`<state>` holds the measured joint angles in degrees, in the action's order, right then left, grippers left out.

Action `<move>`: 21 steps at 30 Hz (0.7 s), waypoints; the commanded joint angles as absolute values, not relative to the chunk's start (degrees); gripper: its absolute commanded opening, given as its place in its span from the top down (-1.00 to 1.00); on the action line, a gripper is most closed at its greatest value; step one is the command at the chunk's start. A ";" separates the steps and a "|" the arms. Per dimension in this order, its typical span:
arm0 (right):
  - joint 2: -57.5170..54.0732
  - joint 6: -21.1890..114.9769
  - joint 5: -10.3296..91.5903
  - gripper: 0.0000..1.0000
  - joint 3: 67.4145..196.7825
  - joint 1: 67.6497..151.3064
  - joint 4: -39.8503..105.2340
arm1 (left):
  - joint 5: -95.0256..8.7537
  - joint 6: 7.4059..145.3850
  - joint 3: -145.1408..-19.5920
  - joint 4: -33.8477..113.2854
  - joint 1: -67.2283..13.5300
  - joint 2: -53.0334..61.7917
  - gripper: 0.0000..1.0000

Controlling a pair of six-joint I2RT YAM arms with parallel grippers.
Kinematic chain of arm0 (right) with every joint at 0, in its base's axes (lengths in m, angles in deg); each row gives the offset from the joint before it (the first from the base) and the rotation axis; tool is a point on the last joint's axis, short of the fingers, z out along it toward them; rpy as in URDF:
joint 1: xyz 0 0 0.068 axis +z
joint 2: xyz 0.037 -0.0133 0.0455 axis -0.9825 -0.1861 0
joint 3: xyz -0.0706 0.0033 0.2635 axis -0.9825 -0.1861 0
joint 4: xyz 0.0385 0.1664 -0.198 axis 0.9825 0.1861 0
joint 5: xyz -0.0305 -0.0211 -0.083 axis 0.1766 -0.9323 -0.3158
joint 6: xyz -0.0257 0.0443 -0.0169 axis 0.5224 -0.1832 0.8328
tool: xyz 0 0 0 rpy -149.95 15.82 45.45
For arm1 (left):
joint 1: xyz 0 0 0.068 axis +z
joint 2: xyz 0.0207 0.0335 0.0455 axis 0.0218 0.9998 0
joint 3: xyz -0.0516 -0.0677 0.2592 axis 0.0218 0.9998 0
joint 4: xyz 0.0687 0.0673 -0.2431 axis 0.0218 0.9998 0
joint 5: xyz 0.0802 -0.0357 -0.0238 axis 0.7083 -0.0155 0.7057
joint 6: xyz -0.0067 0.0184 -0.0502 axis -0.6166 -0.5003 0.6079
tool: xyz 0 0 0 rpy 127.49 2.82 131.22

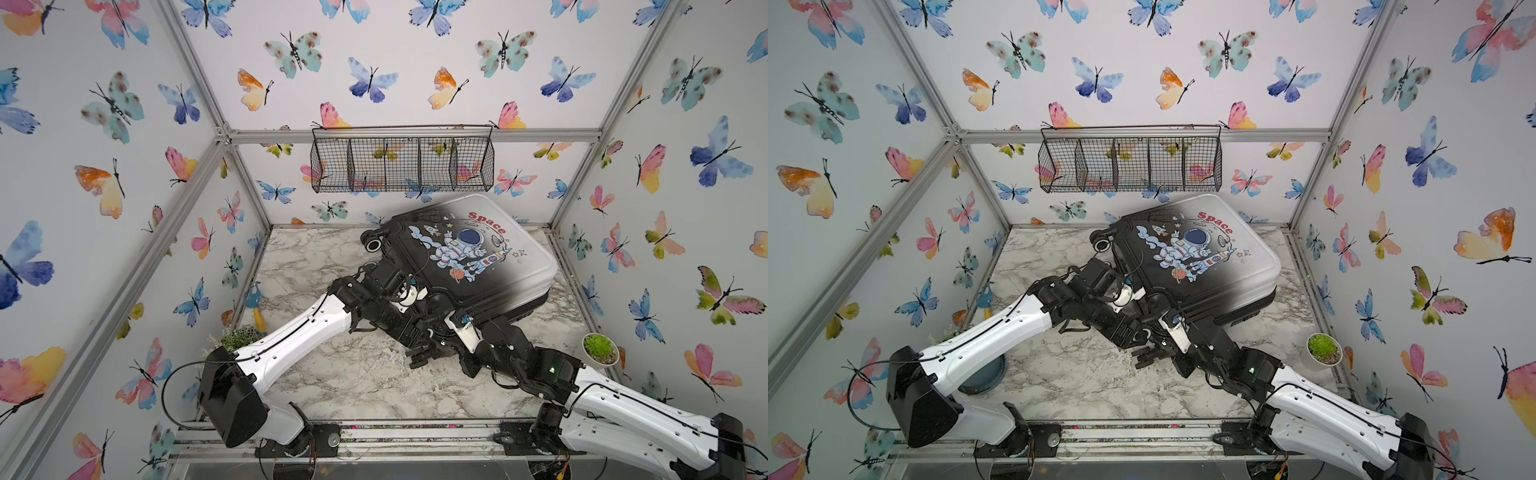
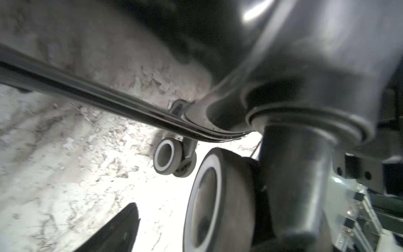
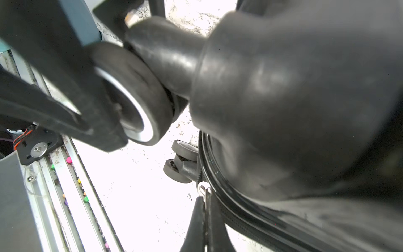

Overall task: Close the suitcase zippers
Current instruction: Zip the zipper on the suitcase.

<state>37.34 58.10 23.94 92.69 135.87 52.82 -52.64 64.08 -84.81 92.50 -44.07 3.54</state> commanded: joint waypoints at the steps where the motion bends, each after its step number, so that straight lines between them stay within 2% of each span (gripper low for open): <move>1: 38.71 59.01 21.62 0.93 94.37 134.51 50.17 | -42.27 56.40 -89.01 97.52 -43.57 2.08 -0.97; 4: 38.34 58.37 20.37 0.93 94.67 132.97 50.54 | -35.50 50.99 -93.71 101.87 -42.01 1.81 -0.97; 12: 36.73 56.39 16.68 0.93 94.81 132.36 50.78 | -36.24 42.91 -105.06 103.84 -28.98 5.13 -0.97; 17: 35.74 56.68 16.06 0.93 94.54 131.92 49.99 | -43.80 39.93 -110.05 100.58 -24.17 7.22 -0.97; 20: 34.88 57.92 17.00 0.93 94.81 131.98 49.83 | -31.13 35.10 -104.32 91.13 -23.09 6.82 -0.97; 21: 34.77 58.18 17.07 0.93 94.64 131.86 49.54 | -30.88 33.43 -103.57 89.30 -21.38 7.77 -0.97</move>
